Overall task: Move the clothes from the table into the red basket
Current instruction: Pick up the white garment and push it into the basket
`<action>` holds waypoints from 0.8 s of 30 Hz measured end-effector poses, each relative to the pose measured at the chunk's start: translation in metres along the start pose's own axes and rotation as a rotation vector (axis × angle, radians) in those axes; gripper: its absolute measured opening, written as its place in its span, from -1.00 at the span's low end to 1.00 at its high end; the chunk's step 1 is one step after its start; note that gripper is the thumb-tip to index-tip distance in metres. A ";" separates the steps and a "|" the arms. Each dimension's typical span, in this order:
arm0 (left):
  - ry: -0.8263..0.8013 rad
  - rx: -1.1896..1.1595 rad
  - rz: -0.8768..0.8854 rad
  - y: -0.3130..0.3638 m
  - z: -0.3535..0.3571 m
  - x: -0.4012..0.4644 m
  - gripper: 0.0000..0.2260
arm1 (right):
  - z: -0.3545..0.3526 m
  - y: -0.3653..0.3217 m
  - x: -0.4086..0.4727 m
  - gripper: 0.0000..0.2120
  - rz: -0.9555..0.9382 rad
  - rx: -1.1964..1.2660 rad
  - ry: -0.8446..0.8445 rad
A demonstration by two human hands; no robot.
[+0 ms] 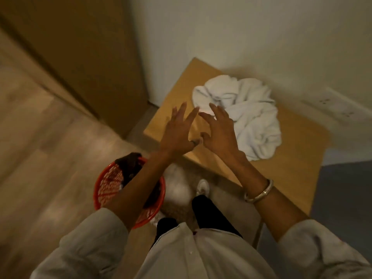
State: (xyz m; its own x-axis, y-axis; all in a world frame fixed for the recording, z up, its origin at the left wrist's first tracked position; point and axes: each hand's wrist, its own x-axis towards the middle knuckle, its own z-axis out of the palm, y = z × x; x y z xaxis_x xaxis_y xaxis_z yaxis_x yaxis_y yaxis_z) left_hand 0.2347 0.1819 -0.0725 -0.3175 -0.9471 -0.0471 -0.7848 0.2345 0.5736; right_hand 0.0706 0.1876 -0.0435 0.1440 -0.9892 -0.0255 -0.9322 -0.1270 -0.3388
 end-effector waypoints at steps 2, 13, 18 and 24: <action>-0.034 0.061 0.100 0.032 0.015 0.035 -0.06 | -0.021 0.045 -0.002 -0.32 0.074 -0.043 0.056; -0.236 0.504 0.232 0.109 0.099 0.179 0.26 | -0.022 0.219 0.008 0.43 0.335 -0.128 -0.211; -0.393 0.457 0.131 0.093 0.127 0.223 0.31 | 0.024 0.256 0.032 0.51 0.391 0.136 -0.244; -0.345 0.299 0.134 0.082 0.127 0.232 -0.01 | 0.020 0.252 0.042 0.13 0.345 0.298 -0.065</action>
State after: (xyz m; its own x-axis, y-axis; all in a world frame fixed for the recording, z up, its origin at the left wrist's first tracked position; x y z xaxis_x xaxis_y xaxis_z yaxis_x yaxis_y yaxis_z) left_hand 0.0294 0.0088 -0.1403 -0.5448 -0.7880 -0.2868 -0.8276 0.4500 0.3354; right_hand -0.1516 0.1160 -0.1485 -0.1286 -0.9623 -0.2397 -0.7946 0.2446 -0.5557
